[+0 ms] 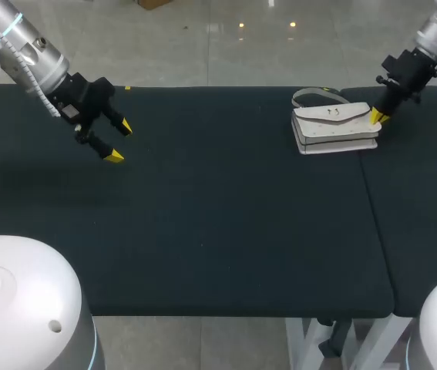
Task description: Pick up the bag, open it, inspect its contents, close it, and place it on the opposite side
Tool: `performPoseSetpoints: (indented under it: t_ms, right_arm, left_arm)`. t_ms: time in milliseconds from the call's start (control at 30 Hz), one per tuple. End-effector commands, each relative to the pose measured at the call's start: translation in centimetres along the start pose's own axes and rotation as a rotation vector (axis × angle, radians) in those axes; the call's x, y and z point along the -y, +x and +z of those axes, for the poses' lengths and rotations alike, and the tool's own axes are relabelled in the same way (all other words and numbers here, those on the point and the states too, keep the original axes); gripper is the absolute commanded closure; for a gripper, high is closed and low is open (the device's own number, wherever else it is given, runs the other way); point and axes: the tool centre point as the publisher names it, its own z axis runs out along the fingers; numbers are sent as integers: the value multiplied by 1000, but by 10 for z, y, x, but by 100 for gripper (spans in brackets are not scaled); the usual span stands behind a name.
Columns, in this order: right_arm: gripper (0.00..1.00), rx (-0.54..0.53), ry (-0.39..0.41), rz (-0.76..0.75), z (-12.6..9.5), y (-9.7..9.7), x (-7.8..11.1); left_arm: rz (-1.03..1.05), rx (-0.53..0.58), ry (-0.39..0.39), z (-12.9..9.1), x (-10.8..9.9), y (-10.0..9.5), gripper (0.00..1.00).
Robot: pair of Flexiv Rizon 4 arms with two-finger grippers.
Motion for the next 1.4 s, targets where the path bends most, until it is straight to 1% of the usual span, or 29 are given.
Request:
performPoseSetpoints:
  t_ms: [33, 133, 267, 333, 533, 733, 933, 1100, 1133, 1167, 1200, 1267, 1400]
  right_arm:
    - [100, -16, 120, -51, 5, 8, -10]
    - [100, -17, 141, -90, 12, 19, -14]
    - [100, -18, 169, -142, 16, 31, -18]
    - [100, -22, 202, -179, 19, 39, -21]
    - [100, 1, 260, -222, 31, 54, -27]
    - [100, 16, 312, -250, 43, 66, -27]
    - [100, 32, 338, -287, 51, 80, -25]
    - [100, 35, 351, -305, 54, 86, -23]
    - [97, 36, 352, -306, 54, 86, -23]
    - [86, 40, 351, -304, 54, 87, -22]
    - [63, 52, 341, -288, 53, 85, -21]
    - [0, 49, 299, -244, 47, 81, -18]
    - [0, -10, 205, -155, 32, 65, -12]
  left_arm:
    - [1, 0, 3, 1, -1, -1, 0]
    - [1, 0, 3, 1, -1, -1, 0]
    - [1, 0, 3, 1, -1, -1, 0]
    - [1, 0, 3, 1, -1, -1, 0]
    - [1, 0, 3, 1, -1, -1, 0]
    - [1, 0, 3, 1, -1, -1, 0]
    - [1, 0, 3, 1, -1, -1, 0]
    - [1, 0, 3, 1, -1, -1, 0]
    - [1, 0, 3, 1, -1, -1, 0]
    - [1, 0, 3, 1, -1, -1, 0]
    - [1, 0, 3, 1, -1, -1, 0]
    - [1, 0, 3, 1, -1, -1, 0]
    - [1, 0, 3, 1, -1, -1, 0]
